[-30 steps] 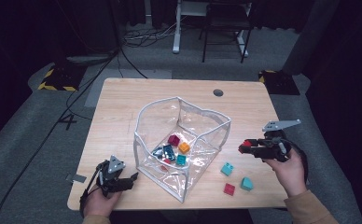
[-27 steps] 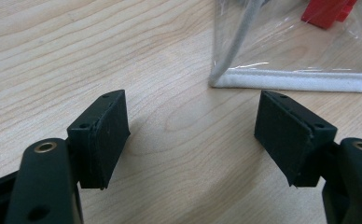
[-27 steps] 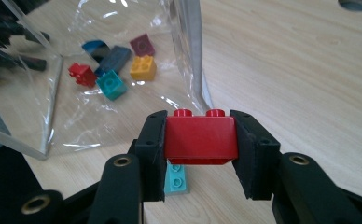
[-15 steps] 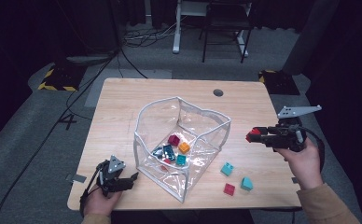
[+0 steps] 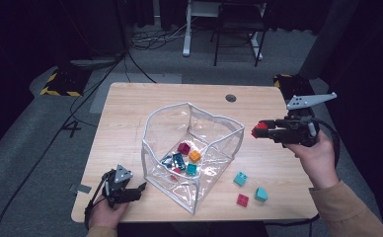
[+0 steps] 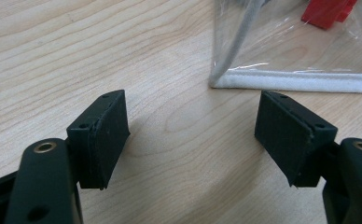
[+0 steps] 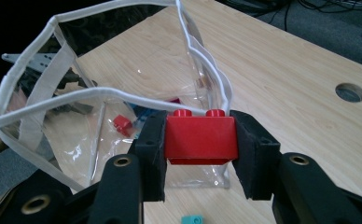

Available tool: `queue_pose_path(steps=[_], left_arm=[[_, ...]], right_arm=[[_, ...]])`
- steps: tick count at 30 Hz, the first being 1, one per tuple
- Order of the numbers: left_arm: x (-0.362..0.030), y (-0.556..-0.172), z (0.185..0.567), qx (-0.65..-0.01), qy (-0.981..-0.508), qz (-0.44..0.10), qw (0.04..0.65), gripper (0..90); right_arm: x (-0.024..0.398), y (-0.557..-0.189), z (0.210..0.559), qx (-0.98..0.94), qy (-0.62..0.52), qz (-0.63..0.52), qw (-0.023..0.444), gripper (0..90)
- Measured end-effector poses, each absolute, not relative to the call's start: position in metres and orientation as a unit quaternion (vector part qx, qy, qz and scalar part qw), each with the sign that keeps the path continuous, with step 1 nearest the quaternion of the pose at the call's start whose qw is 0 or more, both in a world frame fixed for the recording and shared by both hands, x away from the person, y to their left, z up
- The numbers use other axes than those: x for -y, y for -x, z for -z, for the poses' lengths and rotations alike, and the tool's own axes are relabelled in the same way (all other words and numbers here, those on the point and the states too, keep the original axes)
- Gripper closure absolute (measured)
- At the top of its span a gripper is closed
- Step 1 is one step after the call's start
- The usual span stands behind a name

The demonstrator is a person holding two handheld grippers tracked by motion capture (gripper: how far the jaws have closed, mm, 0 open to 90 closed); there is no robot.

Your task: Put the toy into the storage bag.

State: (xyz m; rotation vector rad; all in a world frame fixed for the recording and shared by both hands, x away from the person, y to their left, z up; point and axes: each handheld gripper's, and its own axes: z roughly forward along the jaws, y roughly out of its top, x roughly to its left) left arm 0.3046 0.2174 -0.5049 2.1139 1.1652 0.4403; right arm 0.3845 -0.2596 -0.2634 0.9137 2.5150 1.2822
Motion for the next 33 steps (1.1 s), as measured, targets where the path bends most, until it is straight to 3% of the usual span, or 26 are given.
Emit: queue_pose_path(steps=[12,33], left_arm=[[-0.217,-0.305,0.505,-0.448,-0.810,-0.167,0.339,26.3],[-0.217,-0.305,0.505,-0.448,-0.810,-0.166,0.339,26.3]], right_arm=[[0.203,-0.399,0.240,-0.863,-0.268,-0.419,0.086,58.7],[0.100,-0.421,0.254,-0.896,-0.225,-0.380,0.051,58.7]])
